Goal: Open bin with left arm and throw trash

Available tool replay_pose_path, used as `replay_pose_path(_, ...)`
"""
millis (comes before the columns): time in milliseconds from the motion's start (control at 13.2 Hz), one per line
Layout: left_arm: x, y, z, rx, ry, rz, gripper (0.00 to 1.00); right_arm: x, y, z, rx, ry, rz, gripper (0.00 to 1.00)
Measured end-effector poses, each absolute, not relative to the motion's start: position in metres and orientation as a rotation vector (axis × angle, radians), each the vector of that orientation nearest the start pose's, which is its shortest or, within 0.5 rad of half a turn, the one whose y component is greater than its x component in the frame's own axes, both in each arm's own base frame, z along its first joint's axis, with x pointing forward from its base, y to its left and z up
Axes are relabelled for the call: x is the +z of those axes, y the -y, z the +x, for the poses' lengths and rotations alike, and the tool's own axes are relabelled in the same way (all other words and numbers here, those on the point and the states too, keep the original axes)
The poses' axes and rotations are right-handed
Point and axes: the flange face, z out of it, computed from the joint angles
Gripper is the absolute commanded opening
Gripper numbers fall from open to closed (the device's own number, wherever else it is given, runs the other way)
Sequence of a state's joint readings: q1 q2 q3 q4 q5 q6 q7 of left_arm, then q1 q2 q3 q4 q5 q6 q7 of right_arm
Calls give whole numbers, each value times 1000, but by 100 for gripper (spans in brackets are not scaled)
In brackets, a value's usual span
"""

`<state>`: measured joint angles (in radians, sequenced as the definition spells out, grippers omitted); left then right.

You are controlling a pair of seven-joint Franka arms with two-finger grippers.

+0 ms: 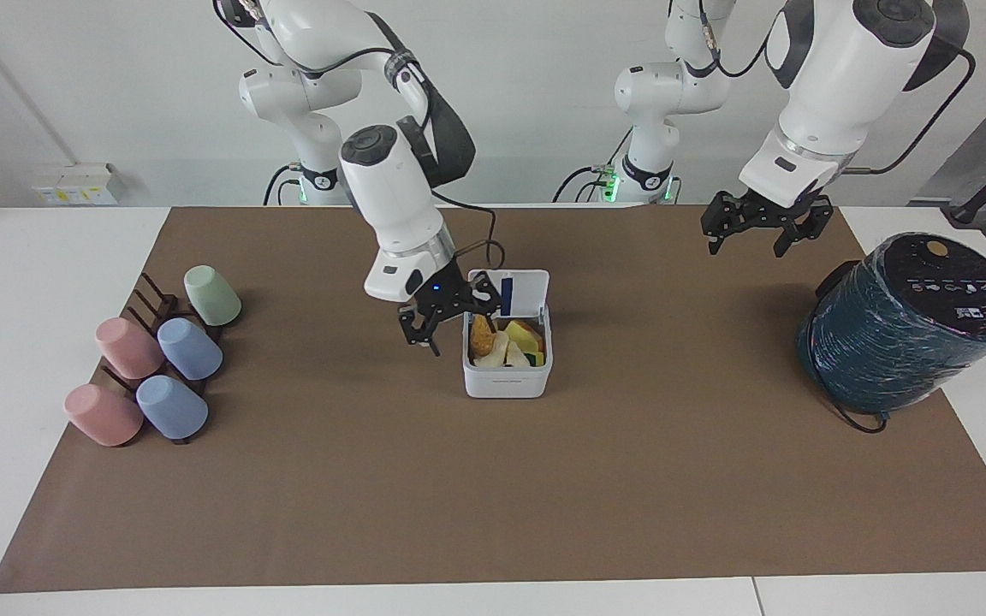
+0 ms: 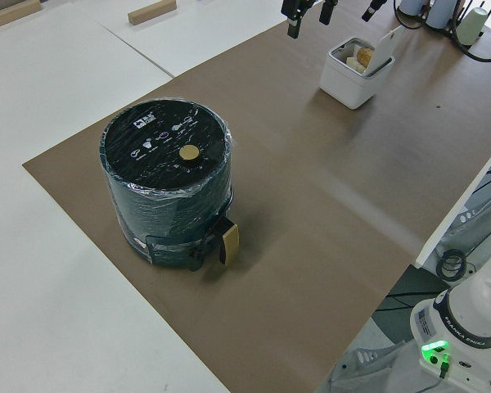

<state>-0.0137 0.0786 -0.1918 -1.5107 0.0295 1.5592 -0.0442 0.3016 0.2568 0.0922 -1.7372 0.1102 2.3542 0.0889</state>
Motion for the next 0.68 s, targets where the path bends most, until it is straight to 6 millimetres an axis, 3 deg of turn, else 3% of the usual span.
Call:
replay_pose_path(151, 604, 111, 567, 37, -253, -3121, 100, 491, -195, 629, -551, 303, -2970, 100)
replay_pose_path(302, 602, 112, 568, 39, -255, -3123, 100, 517, -146, 627, -521, 220, -3025, 100)
replay_pose_path(680, 600, 115, 568, 27, -262, -3124, 100, 579, -67, 585, -328, 51, -3118, 100)
